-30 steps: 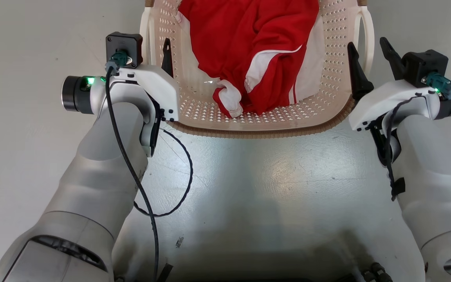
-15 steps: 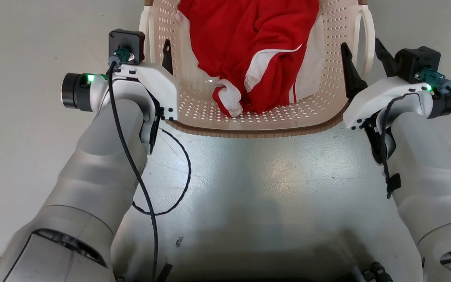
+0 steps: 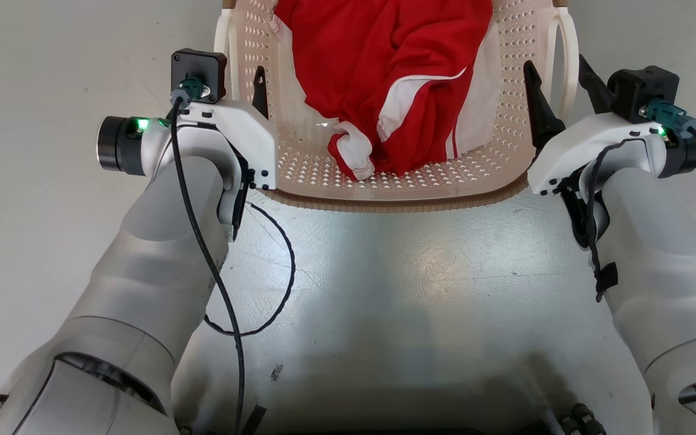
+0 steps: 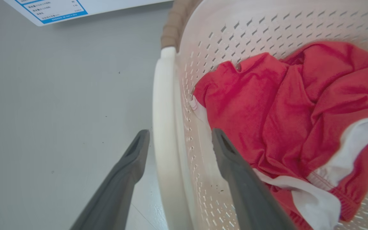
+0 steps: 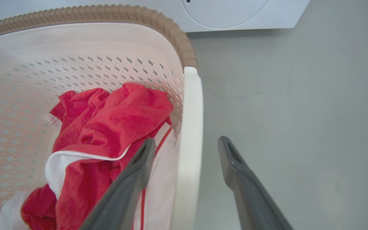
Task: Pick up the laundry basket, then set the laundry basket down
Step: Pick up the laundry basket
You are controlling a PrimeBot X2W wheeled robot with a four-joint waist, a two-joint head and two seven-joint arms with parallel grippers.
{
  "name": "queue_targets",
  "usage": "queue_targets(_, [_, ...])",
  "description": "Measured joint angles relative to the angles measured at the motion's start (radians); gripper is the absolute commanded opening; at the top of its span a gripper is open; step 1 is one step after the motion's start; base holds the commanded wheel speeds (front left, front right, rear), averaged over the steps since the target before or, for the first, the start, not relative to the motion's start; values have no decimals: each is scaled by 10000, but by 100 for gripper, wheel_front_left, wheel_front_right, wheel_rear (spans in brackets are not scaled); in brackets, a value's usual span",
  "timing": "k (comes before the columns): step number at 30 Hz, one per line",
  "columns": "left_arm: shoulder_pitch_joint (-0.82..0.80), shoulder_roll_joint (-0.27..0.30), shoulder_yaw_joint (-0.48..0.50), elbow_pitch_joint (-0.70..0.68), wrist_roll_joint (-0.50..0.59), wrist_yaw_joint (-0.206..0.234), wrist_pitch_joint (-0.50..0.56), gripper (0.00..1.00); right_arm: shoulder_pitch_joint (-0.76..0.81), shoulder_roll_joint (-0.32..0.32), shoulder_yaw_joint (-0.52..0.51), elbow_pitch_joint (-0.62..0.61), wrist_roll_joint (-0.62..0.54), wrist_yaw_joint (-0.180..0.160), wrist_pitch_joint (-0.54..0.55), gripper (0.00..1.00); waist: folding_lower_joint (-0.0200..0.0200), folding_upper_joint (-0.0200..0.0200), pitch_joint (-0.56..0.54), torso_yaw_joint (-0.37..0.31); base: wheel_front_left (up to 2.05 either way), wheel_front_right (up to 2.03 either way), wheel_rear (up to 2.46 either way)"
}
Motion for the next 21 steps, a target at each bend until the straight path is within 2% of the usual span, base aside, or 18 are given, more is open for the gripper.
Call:
queue_targets(5, [-87, 0, -171, 6, -123, 21, -10, 100, 1, -6, 46, 12, 67, 0, 0, 100, 0, 0, -12, 12, 0, 0, 0])
queue_targets(6, [-111, 2, -205, 8, -130, 36, -10, 76, 1, -6, 54, 19, 79, 0, 0, 100, 0, 0, -15, 14, 0, 0, 0])
queue_targets(7, [-130, 2, -240, 6, -165, 63, -12, 20, 1, -8, 63, 23, 79, 0, 0, 29, 0, 0, -19, 15, 0, 0, 0])
queue_targets(8, [-135, 2, -280, 6, -217, 63, -12, 0, 1, -8, 90, 40, 79, 0, 0, 0, 0, 0, -25, 17, 0, 0, 0])
queue_targets(21, [-18, 10, -905, -174, -924, 330, 265, 0, 3, -21, 326, 667, 263, -13, 2, 0, 0, 0, -270, 67, 0, 0, 0])
